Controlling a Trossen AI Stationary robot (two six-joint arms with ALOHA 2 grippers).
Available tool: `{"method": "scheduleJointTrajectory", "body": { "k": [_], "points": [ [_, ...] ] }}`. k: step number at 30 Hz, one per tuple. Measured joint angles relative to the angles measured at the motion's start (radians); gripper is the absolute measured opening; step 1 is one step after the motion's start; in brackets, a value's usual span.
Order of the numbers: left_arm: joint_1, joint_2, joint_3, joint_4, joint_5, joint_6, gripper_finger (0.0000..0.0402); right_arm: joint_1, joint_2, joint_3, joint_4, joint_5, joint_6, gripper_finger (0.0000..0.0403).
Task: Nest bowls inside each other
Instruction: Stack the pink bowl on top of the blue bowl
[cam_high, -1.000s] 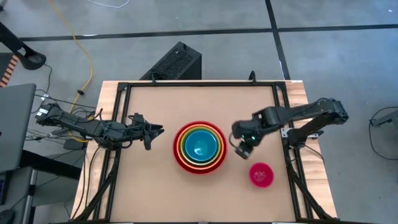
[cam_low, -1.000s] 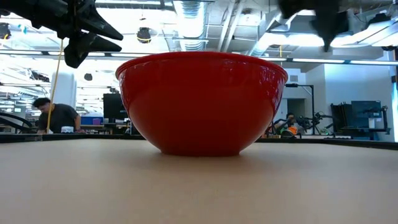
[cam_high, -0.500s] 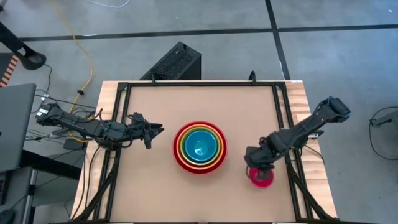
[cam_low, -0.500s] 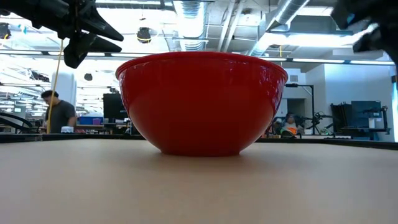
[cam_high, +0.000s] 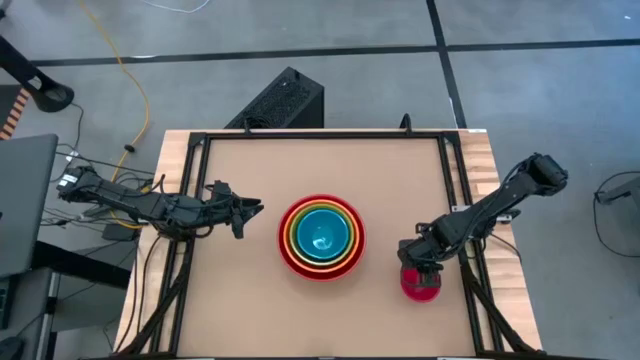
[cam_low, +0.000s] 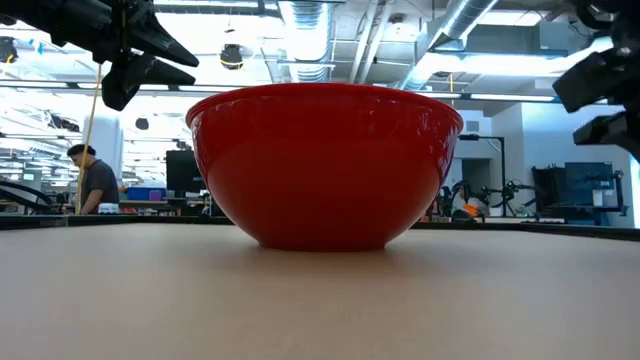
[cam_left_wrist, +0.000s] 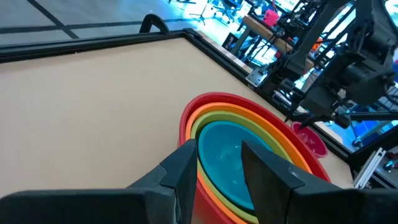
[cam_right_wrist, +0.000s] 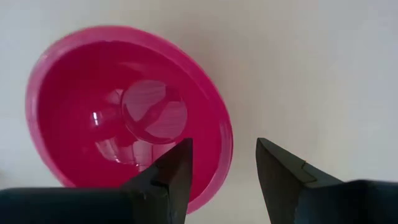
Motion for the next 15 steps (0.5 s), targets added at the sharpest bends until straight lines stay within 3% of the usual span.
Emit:
{"method": "scheduleJointTrajectory", "body": {
  "k": [8,15],
  "points": [
    [0.000,0.000,0.000,0.000,-0.008,-0.006,0.0114,-0.005,0.001,-0.059,0.117,-0.026,-0.013,0.0164],
    [0.000,0.000,0.000,0.000,-0.038,-0.004,0.0114,-0.023,0.001,-0.060,0.128,-0.073,-0.013,0.0075]
  ]
}}
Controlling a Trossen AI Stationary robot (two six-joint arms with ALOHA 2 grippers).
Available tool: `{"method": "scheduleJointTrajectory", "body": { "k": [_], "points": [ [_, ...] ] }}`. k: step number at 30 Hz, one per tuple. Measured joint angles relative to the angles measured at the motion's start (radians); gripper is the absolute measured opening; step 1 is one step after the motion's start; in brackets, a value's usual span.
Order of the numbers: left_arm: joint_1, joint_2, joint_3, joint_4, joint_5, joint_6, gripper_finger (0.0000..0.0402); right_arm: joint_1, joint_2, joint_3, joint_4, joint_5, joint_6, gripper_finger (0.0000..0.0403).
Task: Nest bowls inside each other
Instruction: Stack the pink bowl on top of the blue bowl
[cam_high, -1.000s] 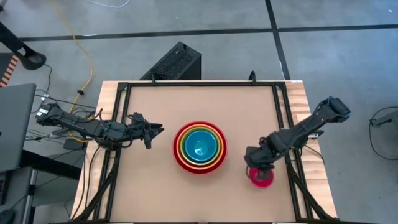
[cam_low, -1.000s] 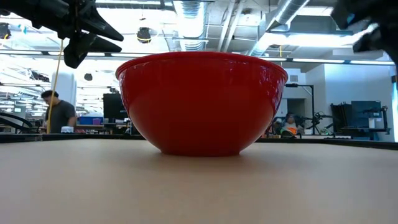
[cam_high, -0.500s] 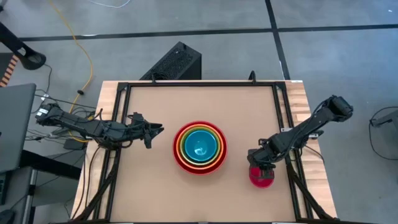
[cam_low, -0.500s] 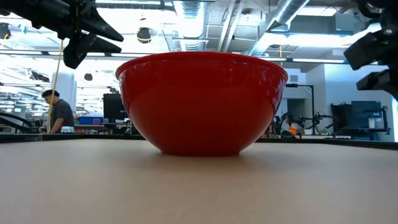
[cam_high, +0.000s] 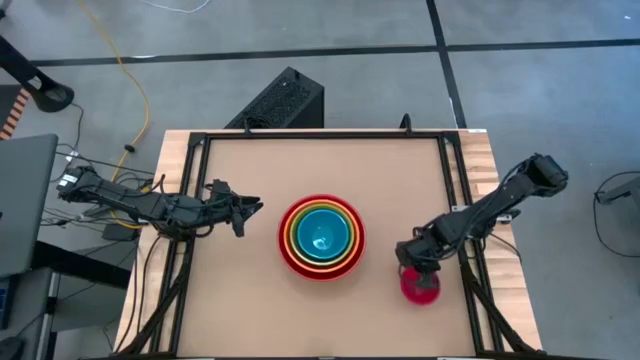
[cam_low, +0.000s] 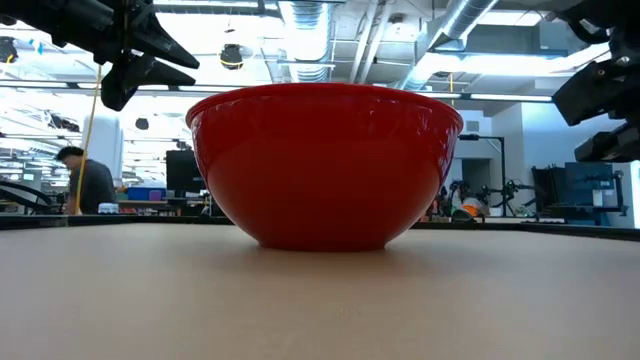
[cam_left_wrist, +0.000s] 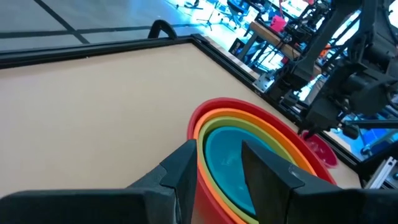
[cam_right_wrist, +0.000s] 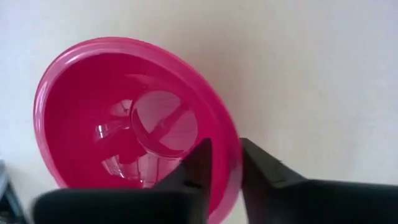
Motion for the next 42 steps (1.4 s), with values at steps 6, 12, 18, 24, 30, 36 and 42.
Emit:
{"method": "scheduleJointTrajectory", "body": {
  "k": [6,12,18,24,30,36,42],
  "points": [
    [0.000,0.000,0.000,-0.002,-0.009,0.025,0.0114,-0.071,0.000,0.005,0.020,-0.122,0.008,0.0011],
    [0.000,0.000,0.000,-0.024,-0.005,0.025,0.0114,-0.142,0.000,0.136,0.033,-0.331,0.096,0.0005],
    [0.000,0.000,0.000,-0.085,-0.001,0.002,0.0114,-0.186,0.000,0.393,0.056,-0.258,0.090,0.0003],
    [0.000,0.000,0.000,-0.101,-0.009,0.020,0.0114,-0.280,0.070,0.602,0.096,-0.051,-0.003,0.0002],
    [0.009,0.000,0.000,-0.124,-0.017,0.037,0.0114,-0.386,0.289,0.777,0.102,0.048,-0.047,0.0002],
    [0.013,0.000,0.000,-0.131,-0.008,0.035,0.0114,-0.445,0.485,0.921,-0.013,0.045,-0.080,0.0002],
    [0.012,0.000,0.000,-0.137,0.032,0.023,0.0114,-0.503,0.572,0.936,-0.059,0.024,-0.124,0.0001]
  ]
}}
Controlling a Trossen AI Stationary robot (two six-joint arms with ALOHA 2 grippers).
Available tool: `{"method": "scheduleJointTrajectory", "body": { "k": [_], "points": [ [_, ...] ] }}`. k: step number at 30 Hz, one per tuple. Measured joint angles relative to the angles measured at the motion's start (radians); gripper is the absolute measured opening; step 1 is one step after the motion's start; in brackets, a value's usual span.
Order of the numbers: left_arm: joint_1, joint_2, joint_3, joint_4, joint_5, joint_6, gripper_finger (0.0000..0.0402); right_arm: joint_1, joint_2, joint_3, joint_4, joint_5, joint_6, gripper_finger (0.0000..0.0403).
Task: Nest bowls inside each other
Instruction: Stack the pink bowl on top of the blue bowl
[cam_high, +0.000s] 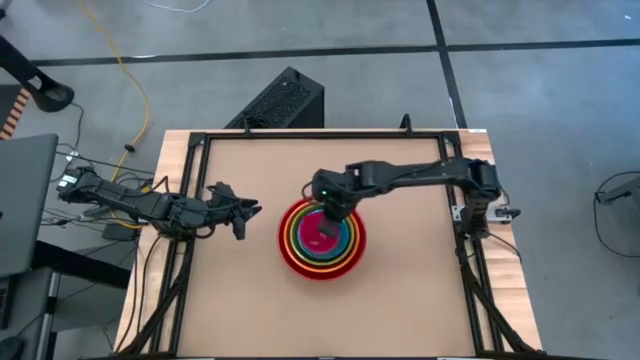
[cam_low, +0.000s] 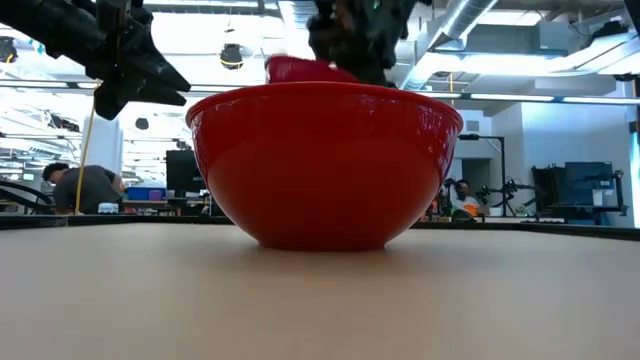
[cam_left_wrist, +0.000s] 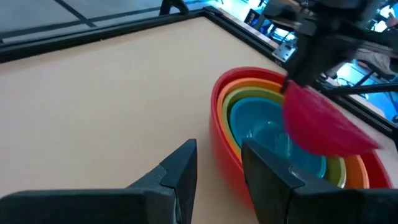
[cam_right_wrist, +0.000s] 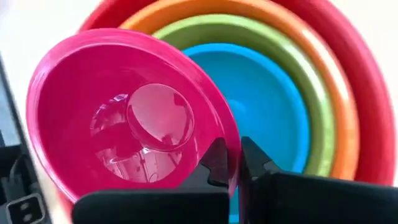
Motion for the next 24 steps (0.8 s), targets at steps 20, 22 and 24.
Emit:
{"method": "scheduleJointTrajectory", "body": {
  "k": [20,22,24],
  "points": [
    [0.000,0.000,0.000,-0.001,0.012,-0.001,0.0114,-0.054,0.050,-0.040,-0.020,0.002,0.038,0.0001],
    [0.000,0.000,0.000,-0.001,0.011,-0.001,0.0114,-0.054,0.050,-0.039,-0.023,0.003,0.055,0.0001],
    [0.000,0.000,0.000,-0.001,0.011,-0.001,0.0114,-0.047,0.050,-0.039,-0.023,0.017,0.072,0.0001]
  ]
}}
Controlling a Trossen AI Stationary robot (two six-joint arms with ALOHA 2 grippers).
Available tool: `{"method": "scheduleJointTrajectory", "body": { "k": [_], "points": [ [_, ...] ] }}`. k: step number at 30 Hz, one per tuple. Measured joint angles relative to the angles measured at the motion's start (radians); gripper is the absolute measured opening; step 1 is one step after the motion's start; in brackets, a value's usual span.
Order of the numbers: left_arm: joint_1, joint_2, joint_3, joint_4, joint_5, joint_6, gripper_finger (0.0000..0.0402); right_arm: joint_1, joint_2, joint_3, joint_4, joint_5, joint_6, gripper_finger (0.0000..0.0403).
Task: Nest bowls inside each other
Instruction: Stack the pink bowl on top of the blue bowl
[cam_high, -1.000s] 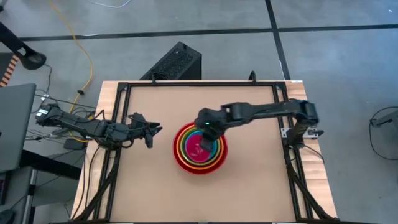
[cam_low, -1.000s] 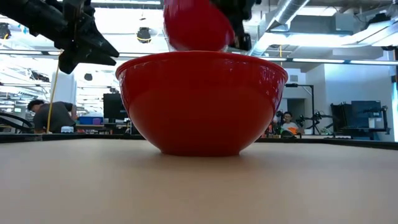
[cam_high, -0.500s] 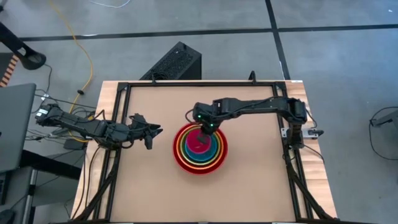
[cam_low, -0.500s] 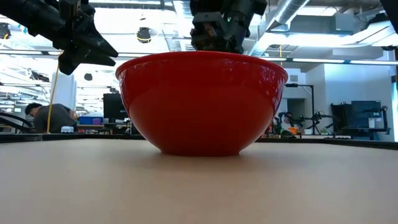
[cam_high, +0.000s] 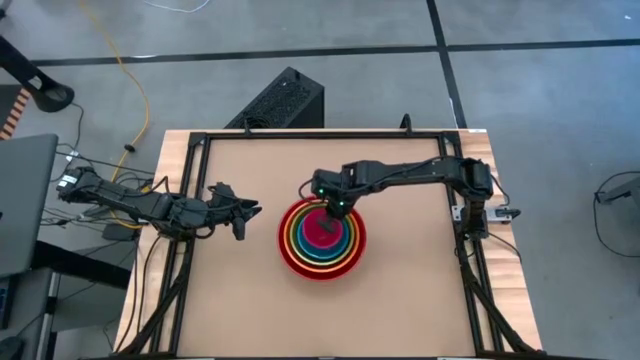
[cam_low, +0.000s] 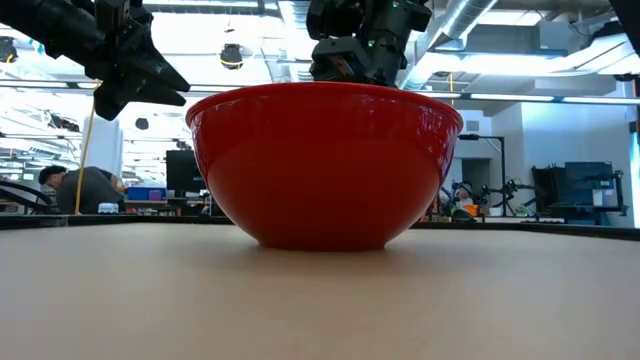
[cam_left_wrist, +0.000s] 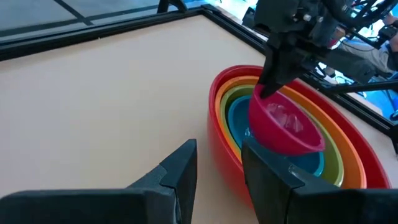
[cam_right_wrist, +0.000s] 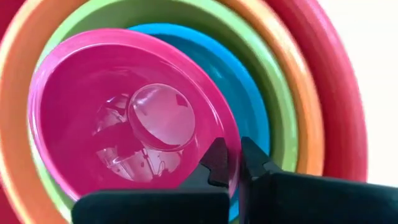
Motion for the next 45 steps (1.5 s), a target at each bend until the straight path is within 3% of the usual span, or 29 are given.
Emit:
{"method": "scheduleJointTrajectory", "body": {
  "k": [18,32,45],
  "points": [
    [0.000,0.000,0.000,0.003,-0.008,0.000,0.0114,0.040,0.021,0.002,-0.001,0.089,0.106,0.0001],
    [0.000,0.000,0.000,0.004,-0.008,-0.005,0.0114,0.041,0.065,0.001,-0.002,0.087,0.105,0.0003],
    [0.000,0.000,0.000,0.003,-0.008,0.001,0.0114,0.054,0.066,0.001,-0.004,0.084,0.113,0.0095]
  ]
}}
